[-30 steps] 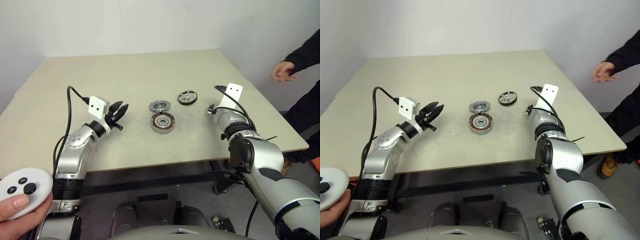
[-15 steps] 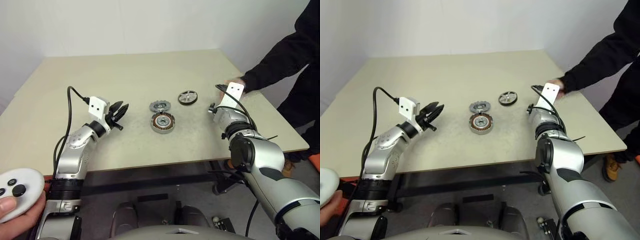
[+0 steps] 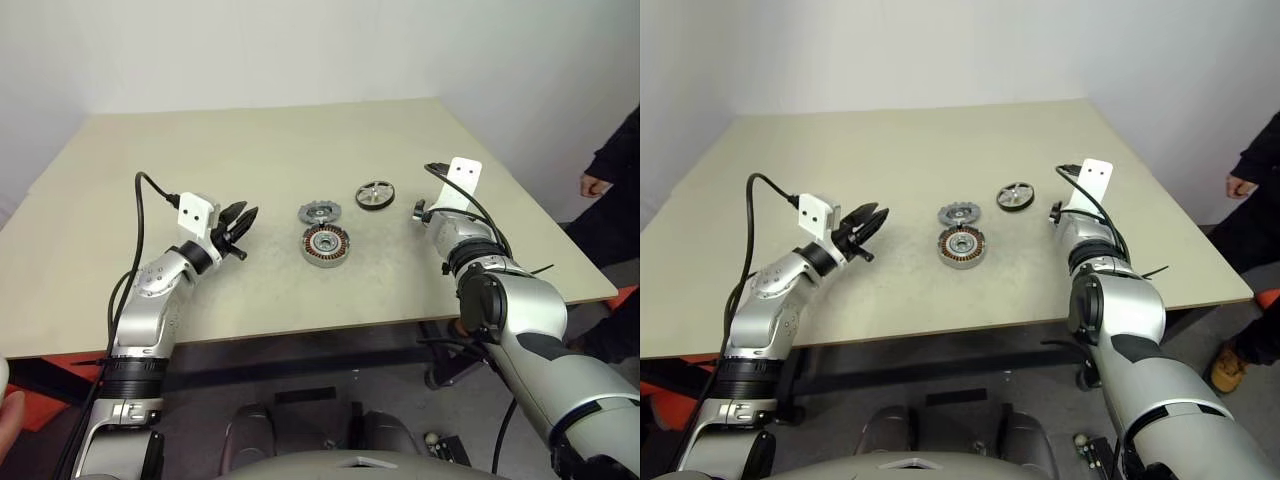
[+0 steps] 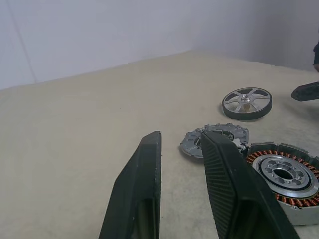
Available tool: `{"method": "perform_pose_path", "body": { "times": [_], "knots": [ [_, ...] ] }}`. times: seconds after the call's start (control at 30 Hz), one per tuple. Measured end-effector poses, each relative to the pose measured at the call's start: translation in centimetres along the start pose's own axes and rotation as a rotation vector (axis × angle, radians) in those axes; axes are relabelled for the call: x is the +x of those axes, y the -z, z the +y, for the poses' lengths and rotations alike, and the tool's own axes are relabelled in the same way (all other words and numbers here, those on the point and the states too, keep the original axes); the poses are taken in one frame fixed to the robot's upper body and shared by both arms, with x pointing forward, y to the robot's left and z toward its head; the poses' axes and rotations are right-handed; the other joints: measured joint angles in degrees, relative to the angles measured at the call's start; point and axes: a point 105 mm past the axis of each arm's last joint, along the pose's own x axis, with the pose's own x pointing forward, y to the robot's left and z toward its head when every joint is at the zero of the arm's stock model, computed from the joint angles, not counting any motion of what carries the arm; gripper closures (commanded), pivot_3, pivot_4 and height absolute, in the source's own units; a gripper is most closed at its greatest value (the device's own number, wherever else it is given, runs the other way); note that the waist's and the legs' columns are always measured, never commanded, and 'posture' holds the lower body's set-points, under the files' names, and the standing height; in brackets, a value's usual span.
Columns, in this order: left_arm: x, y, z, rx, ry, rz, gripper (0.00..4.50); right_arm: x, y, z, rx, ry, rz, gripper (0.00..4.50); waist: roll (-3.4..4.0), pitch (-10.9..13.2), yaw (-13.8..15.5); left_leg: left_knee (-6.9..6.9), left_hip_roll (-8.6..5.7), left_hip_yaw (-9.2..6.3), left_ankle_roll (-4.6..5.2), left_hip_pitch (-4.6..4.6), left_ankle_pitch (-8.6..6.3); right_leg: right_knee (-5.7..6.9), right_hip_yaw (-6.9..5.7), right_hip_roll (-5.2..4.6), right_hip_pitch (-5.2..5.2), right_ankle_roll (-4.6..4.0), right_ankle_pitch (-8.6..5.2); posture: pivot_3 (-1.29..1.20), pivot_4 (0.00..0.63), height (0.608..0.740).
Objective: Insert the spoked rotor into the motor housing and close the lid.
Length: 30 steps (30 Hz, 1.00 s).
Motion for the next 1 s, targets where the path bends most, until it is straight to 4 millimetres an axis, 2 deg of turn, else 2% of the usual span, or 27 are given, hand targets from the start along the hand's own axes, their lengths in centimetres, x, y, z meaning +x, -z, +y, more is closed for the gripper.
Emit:
{"method": "perform_pose_path", "body": {
  "times": [0.23,0.4,0.6,0.73,1.0],
  "knots": [
    [0.0,0.0,0.0,0.0,0.0,0.0,3.2,0.0,-1.1,-2.1,-0.02,0.13,-0.038,0.03,0.0,0.0,0.06,0.0,-0.01,0.0,0.0,-0.01,0.0,0.0,0.0,0.0,0.0,0.0,0.0,0.0,0.0,0.74],
    [0.0,0.0,0.0,0.0,0.001,0.001,3.2,-0.1,-1.2,-2.6,0.004,0.184,-0.043,0.03,0.0,0.0,-0.06,0.0,0.0,0.01,-0.01,0.0,0.0,0.01,0.0,0.01,-0.02,0.01,0.0,0.0,0.0,0.74],
    [-0.4,0.5,-0.1,-0.006,-0.002,0.015,3.2,-0.4,2.3,-0.7,0.005,0.12,0.024,0.03,0.01,-0.01,-0.01,0.0,0.0,0.01,-0.01,-0.02,0.01,0.01,0.0,0.0,-0.02,0.0,0.0,0.0,0.0,0.74],
    [-0.6,0.6,0.0,-0.003,-0.003,0.024,3.2,-0.7,3.0,-0.5,-0.032,0.054,-0.056,0.03,0.0,-0.01,0.12,0.01,-0.01,0.01,-0.01,0.0,0.01,0.0,0.01,0.0,0.02,0.02,0.01,0.0,0.0,0.74],
    [-0.6,0.4,-0.2,0.0,0.006,0.022,3.2,-1.3,3.7,-1.4,-0.034,0.07,-0.09,0.03,0.01,-0.02,0.1,0.0,-0.01,0.01,-0.06,0.08,0.03,0.02,0.03,0.0,0.05,0.36,-0.16,0.0,0.0,0.74]
  ]
}}
